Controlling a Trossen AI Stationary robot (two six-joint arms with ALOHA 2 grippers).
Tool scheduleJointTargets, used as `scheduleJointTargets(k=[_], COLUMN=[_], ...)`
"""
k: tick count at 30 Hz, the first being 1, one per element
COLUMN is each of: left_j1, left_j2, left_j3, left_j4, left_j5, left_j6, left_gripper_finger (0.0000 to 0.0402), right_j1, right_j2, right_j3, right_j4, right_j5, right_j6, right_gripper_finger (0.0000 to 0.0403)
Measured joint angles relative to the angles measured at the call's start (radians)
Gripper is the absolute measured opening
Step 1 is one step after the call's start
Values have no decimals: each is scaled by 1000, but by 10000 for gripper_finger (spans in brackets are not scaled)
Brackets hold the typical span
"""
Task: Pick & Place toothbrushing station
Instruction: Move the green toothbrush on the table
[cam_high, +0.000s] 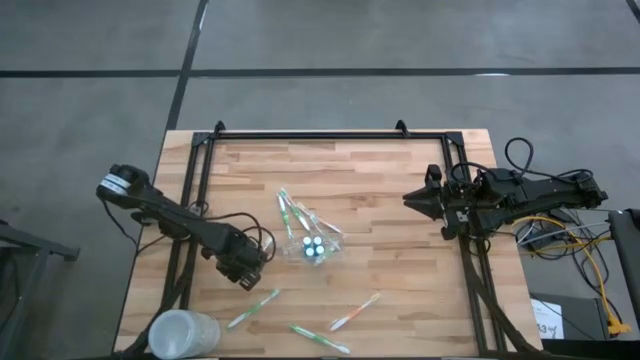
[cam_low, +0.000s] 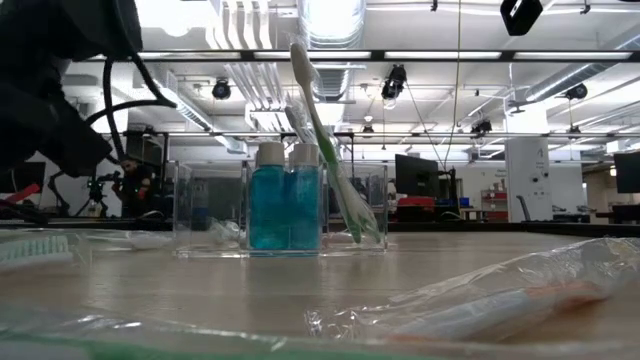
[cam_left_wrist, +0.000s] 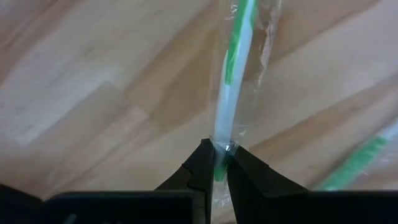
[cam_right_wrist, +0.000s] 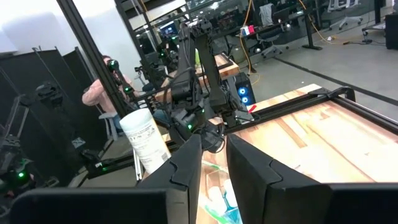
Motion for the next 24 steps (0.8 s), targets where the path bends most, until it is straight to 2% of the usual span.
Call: scheduleJointTargets(k=[8, 14, 24], left_j1=[0, 0, 0], left_j2=[0, 0, 0], left_j3=[-39, -41, -41], left_j4=[64, 104, 116], left_j5=[7, 7, 52], left_j6=[-3, 5, 85], left_gripper_finger=[37, 37, 37], right_j1=[0, 0, 0], right_j2=[0, 0, 0], right_j3=[0, 0, 0], right_j4=[0, 0, 0], right_j5=[0, 0, 0], right_j6=[0, 0, 0], right_gripper_finger=[82, 73, 74])
